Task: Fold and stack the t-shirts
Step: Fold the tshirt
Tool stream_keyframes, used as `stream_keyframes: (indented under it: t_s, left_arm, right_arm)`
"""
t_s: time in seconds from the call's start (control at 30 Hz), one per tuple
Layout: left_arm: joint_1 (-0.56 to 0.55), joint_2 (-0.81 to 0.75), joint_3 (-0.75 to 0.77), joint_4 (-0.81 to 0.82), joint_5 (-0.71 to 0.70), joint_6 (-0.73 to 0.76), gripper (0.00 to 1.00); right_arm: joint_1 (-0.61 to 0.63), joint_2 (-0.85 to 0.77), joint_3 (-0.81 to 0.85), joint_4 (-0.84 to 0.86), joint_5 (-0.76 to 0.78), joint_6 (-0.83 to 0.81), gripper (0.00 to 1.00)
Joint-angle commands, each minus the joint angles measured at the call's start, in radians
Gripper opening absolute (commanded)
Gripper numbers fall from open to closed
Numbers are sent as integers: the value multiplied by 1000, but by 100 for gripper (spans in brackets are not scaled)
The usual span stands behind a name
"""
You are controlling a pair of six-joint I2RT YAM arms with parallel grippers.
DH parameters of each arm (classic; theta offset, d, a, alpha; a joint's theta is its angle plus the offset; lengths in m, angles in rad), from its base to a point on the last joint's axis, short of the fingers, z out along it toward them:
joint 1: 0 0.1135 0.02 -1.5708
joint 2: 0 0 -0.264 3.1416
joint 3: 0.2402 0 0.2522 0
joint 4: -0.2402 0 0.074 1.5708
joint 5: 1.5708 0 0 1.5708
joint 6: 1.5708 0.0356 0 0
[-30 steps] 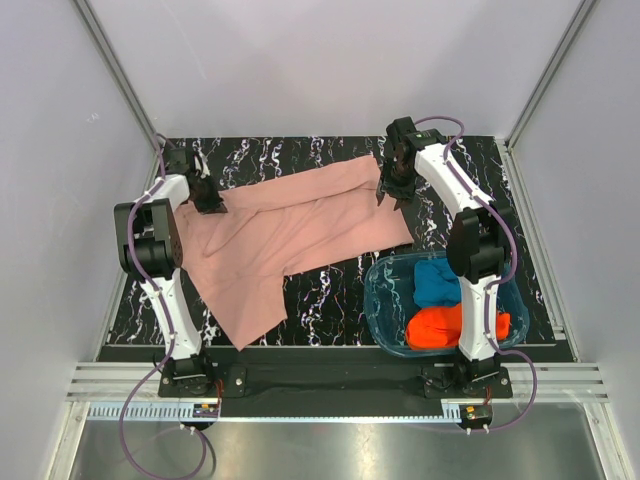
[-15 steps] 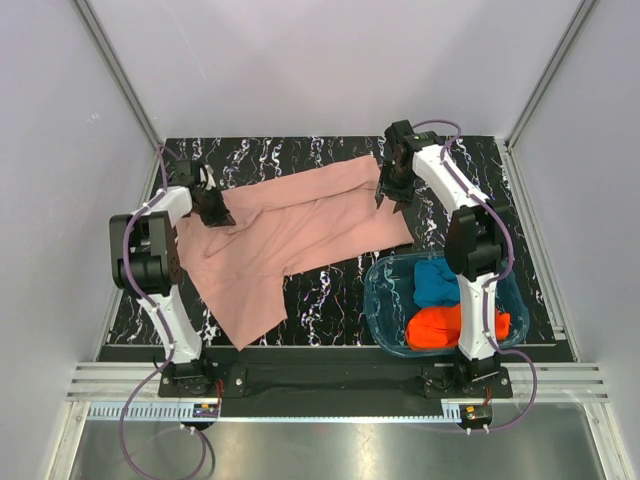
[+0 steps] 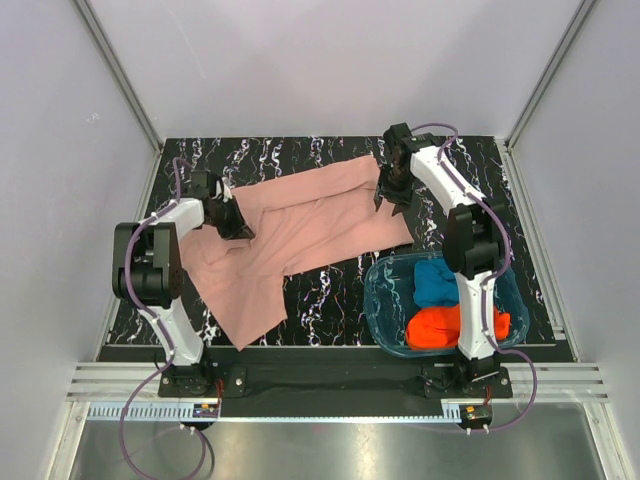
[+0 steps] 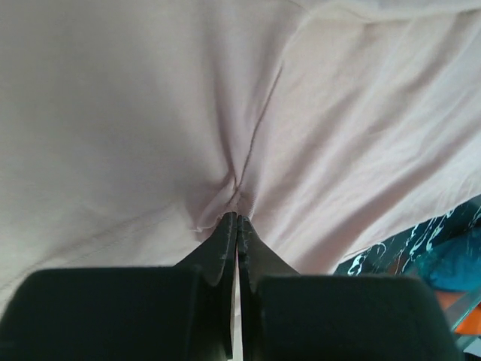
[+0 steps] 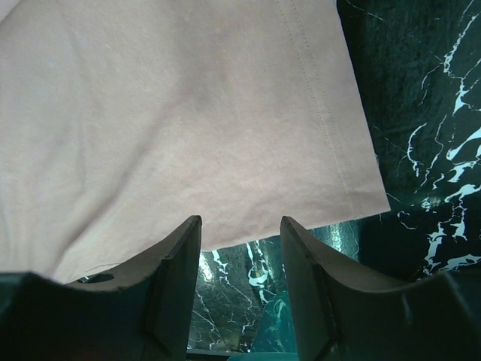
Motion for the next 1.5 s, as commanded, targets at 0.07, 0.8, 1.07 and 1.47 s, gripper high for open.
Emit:
stream_keyframes:
  t_s: [0.07,0.8,1.07,1.47]
  left_arm:
    - [-31,-72,-8,8,36,-4,23]
    - [84,18,253,-115,-126,-31,27]
    - [110,41,222,-121,-139,-28,29]
    - [141,92,248,-181,-188,-30,30]
  right_arm:
    - [-5,30,49,14,-25,-5,54]
    - [-121,254,281,352,-98,296,44]
    - [-125,254,209,426,-150,428,54]
    - [-142,312,226,418,-106,483,51]
